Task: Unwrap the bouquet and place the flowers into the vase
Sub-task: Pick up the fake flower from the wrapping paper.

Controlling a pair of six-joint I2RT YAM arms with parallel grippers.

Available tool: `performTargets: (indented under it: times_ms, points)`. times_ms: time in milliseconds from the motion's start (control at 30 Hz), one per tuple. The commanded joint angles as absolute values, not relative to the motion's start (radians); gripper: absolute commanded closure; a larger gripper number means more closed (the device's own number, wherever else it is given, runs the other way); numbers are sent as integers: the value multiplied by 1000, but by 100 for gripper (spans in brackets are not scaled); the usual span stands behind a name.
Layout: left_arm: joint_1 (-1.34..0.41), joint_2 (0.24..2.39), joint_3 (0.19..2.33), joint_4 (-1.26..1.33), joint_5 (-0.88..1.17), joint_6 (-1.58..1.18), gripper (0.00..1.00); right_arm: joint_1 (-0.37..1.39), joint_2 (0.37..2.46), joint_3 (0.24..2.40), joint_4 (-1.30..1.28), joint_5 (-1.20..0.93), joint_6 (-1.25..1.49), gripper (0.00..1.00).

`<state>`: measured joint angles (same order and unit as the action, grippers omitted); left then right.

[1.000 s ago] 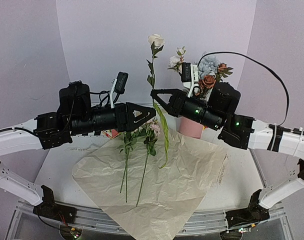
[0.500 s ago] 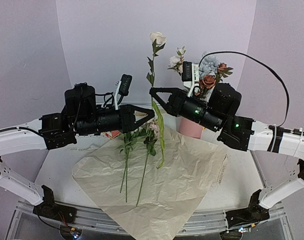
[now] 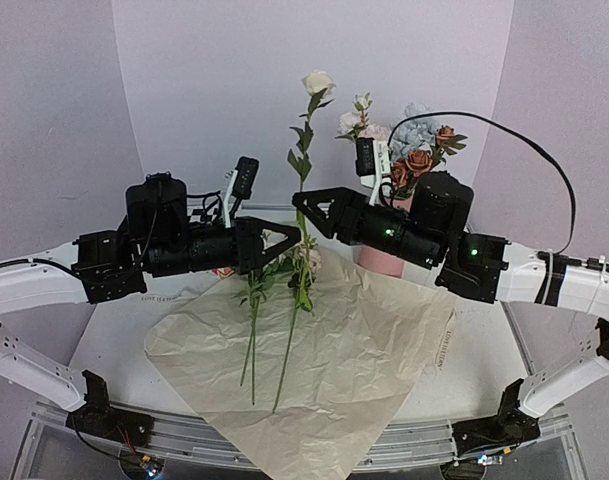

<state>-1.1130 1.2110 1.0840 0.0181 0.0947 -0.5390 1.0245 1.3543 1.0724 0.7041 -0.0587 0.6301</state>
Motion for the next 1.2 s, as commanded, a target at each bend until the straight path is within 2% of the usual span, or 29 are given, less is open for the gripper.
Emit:
performTargets:
  times_ms: [0,200,633,800,867,900,933,967,1033,1100,1167]
  points:
    - [-1117,1191,1091,-76,65,-461,100,1030,1357,1185,546,-13,620,43]
    - [-1117,1229,1106,-150,42,-422,100,1032,1362,1194,475,-12,632,43]
    - [-1117,1273,1112,-170,9,-412,100,1056,1418,1240,339,55,673,59]
    - [-1117,1278,1114,-170,10,-411,100,1059,1432,1243,331,61,678,73]
    - [-1116,1280,1115,-171,10,-412,99,1060,1436,1248,329,64,677,86]
    - [-1116,1281,1115,-172,10,-411,96,1060,1437,1252,327,66,675,95]
    - [-1117,1281,1113,-172,12,-411,84,1060,1437,1260,317,71,671,100]
    - [-1117,1279,1112,-175,13,-412,66,1060,1436,1265,309,79,661,100]
    - [-1117,1270,1107,-177,10,-418,46,1058,1425,1280,284,104,637,100]
    - [-1117,1248,1092,-177,-7,-426,34,1059,1406,1298,257,148,605,100]
    - [-1117,1218,1074,-176,-28,-430,27,1059,1382,1328,232,190,563,100]
